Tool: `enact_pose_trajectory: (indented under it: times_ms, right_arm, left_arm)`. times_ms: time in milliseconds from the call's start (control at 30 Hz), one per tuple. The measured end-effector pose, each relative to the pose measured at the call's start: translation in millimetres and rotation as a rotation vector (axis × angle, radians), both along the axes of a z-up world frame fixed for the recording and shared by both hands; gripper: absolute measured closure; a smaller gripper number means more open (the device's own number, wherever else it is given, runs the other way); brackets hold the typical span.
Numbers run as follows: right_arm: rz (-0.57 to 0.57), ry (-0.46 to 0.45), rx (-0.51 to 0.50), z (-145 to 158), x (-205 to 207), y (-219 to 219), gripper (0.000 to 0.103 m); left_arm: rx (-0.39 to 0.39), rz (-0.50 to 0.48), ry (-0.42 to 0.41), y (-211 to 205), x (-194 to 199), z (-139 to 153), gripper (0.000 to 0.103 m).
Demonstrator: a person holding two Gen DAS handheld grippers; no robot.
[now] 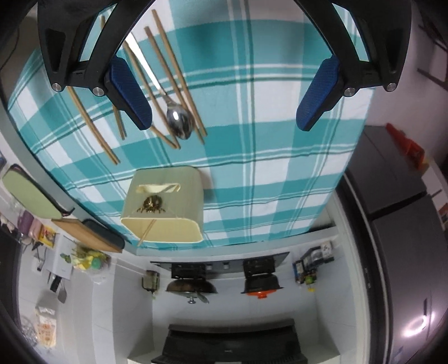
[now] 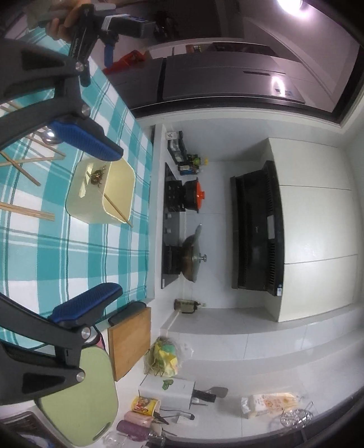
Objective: Organize utensils
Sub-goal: 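Open the left tool over the cream box while the right tool releases the spoon into it, then move both tools back down toward the remaining chopsticks on the cloth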
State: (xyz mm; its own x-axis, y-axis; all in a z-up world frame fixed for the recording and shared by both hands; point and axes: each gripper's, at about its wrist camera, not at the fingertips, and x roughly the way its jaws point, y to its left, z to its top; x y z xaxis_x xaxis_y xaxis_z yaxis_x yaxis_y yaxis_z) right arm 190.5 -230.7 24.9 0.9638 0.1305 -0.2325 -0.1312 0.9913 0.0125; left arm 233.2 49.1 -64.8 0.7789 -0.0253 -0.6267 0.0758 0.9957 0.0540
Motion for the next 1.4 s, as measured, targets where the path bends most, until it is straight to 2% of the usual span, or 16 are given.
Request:
enact_pose_trajectory:
  times_ms: [33,67,200,333,400,533,800,1067,1233,1400]
  right_arm:
    - [-0.012,-0.017,0.006,-5,-12,-1,0.004]
    - [-0.012,0.005,0.015,-14,-19,-2,0.0]
    - [0.031,0.184,0.07,-61,-36,1,0.0]
    - [-0.003,0.315,0.01,-107,-54,10,0.0]
    - [-0.021,0.34,0.003,-124,-66,14,0.0]
    - [-0.043,0.384,-0.016,-146,-74,15,0.0]
    - [-0.047,0.404,-0.011,-160,-75,20,0.0]
    - [-0.021,0.438,-0.002,-171,-71,28,0.016]
    - [-0.026,0.474,0.023,-178,-68,24,0.032]
    - [-0.045,0.493,0.04,-180,-66,19,0.039]
  left_arm:
    - [0.001,0.01,0.002,-2,-8,-4,0.0]
    - [-0.007,0.012,0.013,-4,-17,-10,0.0]
    - [-0.137,-0.009,0.094,-9,-38,-40,0.0]
    - [-0.198,0.012,0.16,-17,-49,-70,0.001]
    - [-0.197,-0.004,0.166,-23,-55,-77,0.001]
    - [-0.133,0.001,0.147,-36,-60,-84,0.001]
    - [-0.16,0.046,0.19,-24,-55,-101,0.001]
    - [-0.13,0.104,0.194,-17,-45,-109,0.001]
    - [-0.12,0.139,0.212,-11,-27,-119,0.001]
    - [-0.06,0.149,0.234,-14,-14,-130,0.001]
